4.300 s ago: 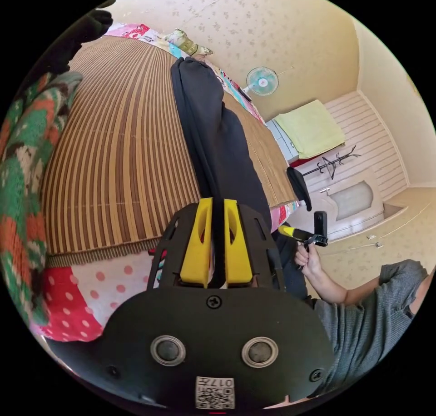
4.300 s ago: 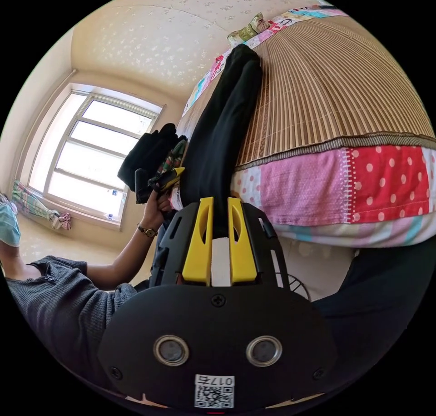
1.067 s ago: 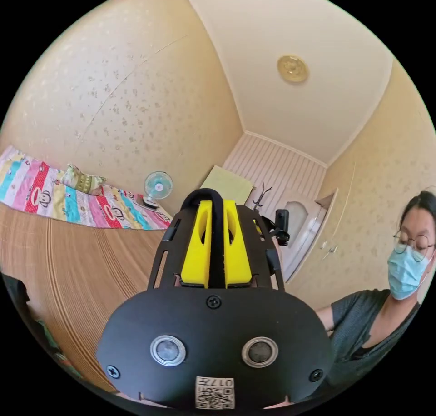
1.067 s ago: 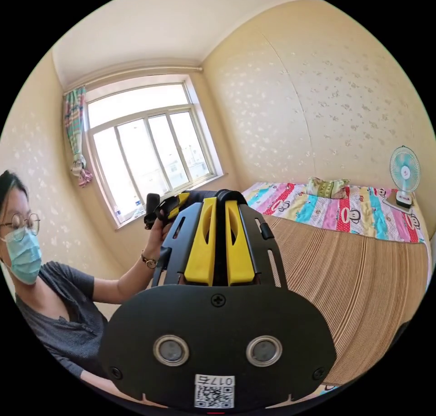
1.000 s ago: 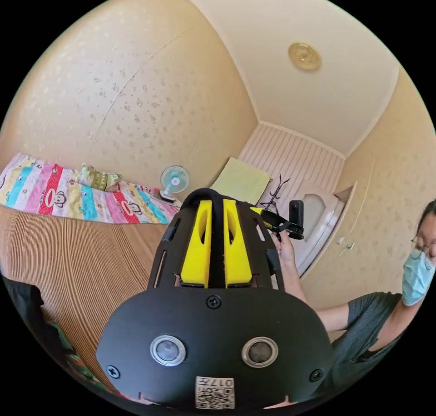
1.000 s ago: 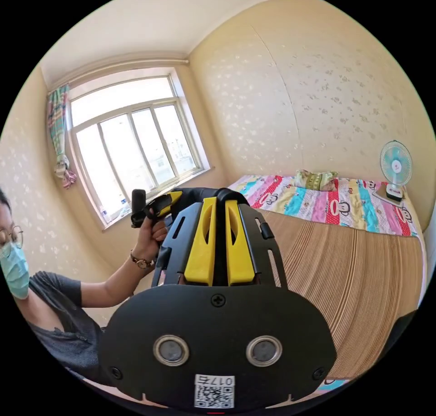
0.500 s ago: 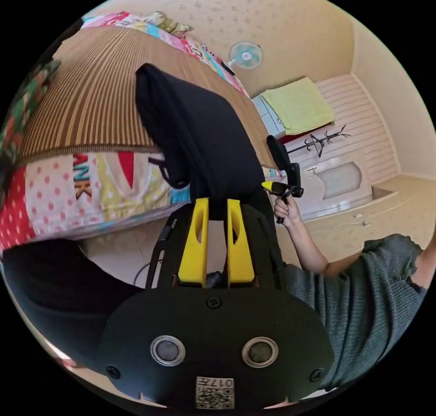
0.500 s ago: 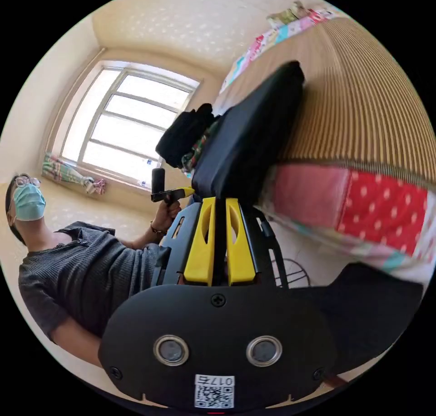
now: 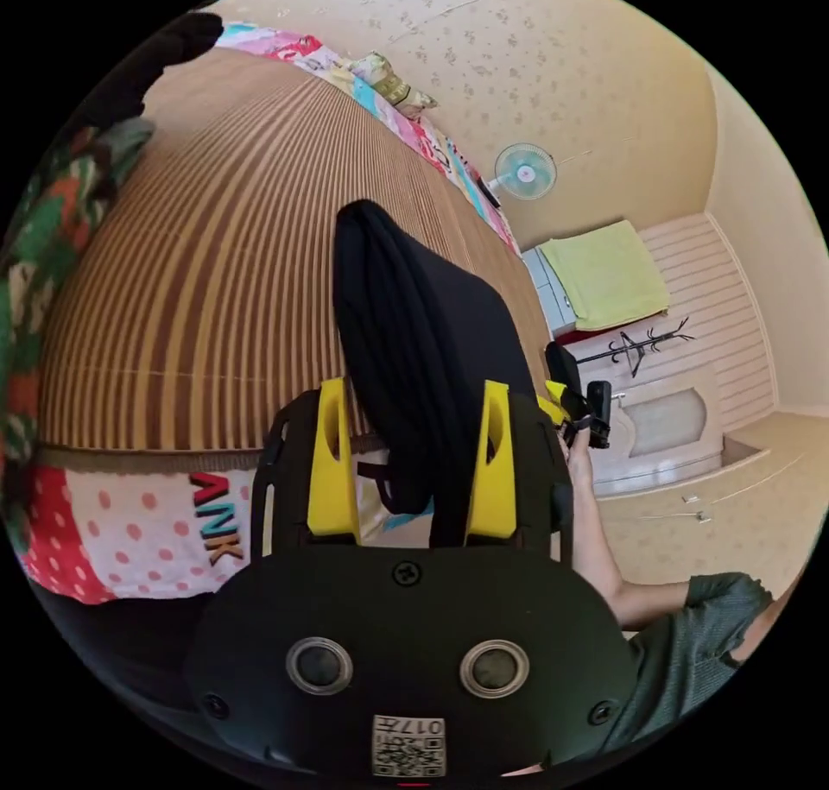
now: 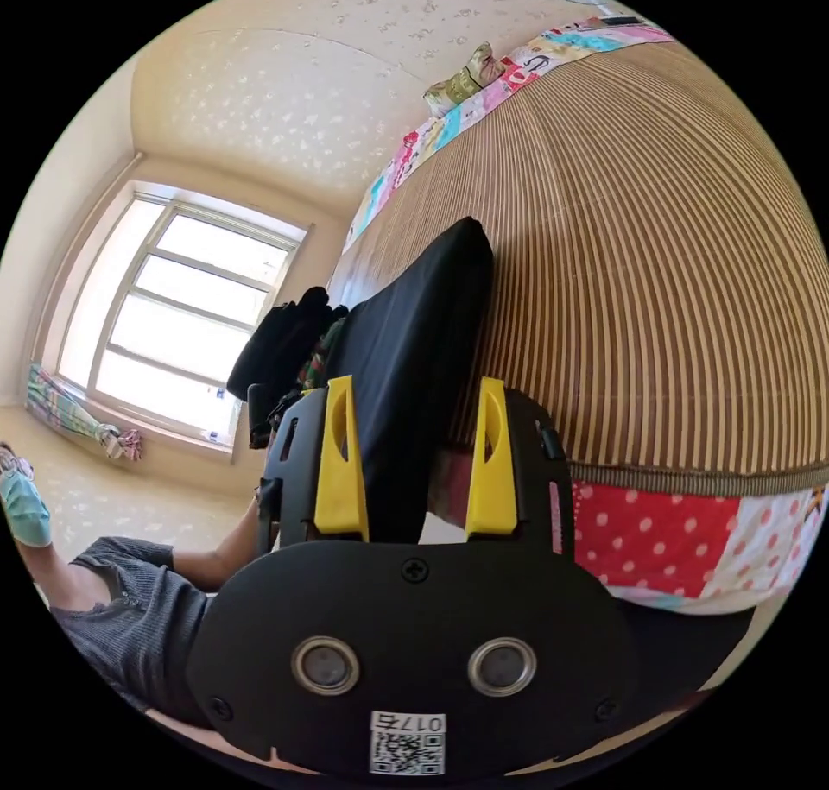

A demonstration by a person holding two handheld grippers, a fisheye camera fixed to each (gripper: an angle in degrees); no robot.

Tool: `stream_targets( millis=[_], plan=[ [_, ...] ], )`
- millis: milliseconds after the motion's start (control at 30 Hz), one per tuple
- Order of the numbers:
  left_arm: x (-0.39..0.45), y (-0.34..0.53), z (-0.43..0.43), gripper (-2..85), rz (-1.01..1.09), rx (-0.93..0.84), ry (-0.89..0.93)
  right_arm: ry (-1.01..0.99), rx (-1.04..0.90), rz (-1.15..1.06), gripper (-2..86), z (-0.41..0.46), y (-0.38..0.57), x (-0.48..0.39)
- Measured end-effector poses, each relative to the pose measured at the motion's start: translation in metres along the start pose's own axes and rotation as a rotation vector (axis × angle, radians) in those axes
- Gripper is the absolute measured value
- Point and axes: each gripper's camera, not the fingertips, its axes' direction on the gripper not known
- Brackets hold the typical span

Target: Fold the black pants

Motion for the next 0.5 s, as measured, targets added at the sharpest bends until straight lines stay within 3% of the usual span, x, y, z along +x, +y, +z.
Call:
stream_targets(
  millis=[67,167,233,300,500],
  plan=[
    [0.007,0.023,0.023,17.0,-0.061,0.025,0.024,0.045,-0.084,-0.041,14.9,0.024,-0.004,0.002],
    [0.022,0.050,0.034,13.7,-0.039,0.008,-0.018,-0.234,-0.057,0.075,12.5,0.032,0.011,0.032],
    [0.017,0.058,0.037,11.6,-0.048,-0.083,0.051,-0.486,-0.094,0.117,11.3,0.042,0.028,0.057],
    [0.013,0.067,0.036,10.4,-0.039,-0.152,0.125,-0.576,-0.158,0.095,10.6,0.046,0.039,0.061],
    [0.079,0.104,-0.021,9.9,0.154,-0.127,-0.026,-0.575,-0.321,-0.119,7.5,0.056,0.061,-0.001]
  ],
)
